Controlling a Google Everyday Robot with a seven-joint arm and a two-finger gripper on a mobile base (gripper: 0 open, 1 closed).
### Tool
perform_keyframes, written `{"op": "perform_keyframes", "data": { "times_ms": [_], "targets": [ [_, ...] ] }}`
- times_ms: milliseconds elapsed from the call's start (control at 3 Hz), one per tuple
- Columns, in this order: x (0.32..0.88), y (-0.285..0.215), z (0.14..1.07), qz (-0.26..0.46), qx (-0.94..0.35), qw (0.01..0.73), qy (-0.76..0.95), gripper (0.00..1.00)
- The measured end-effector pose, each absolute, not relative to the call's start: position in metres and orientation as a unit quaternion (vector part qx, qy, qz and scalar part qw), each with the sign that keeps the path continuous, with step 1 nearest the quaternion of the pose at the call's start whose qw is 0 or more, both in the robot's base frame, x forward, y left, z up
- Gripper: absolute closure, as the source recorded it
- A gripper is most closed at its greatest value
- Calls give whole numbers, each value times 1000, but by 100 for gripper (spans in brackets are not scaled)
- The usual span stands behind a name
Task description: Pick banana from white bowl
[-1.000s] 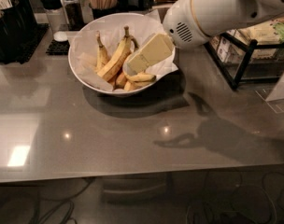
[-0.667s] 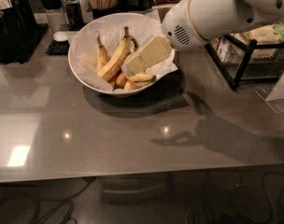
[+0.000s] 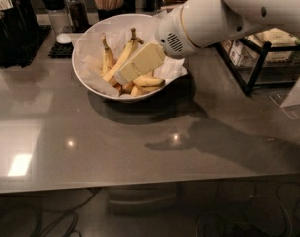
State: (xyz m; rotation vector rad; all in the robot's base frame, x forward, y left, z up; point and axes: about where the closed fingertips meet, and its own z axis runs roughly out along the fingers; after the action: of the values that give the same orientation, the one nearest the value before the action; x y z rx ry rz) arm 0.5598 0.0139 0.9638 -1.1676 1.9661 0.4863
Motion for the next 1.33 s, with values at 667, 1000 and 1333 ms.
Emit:
{"op": "perform_keyframes", "data": {
  "times_ms": [667,1000,1333],
  "targets": [
    [583,19,936,195,-415,394,797,0],
    [584,19,937,195,-412,396,797,0],
    [584,20,933,189,-411,391,802,0]
  ]
}}
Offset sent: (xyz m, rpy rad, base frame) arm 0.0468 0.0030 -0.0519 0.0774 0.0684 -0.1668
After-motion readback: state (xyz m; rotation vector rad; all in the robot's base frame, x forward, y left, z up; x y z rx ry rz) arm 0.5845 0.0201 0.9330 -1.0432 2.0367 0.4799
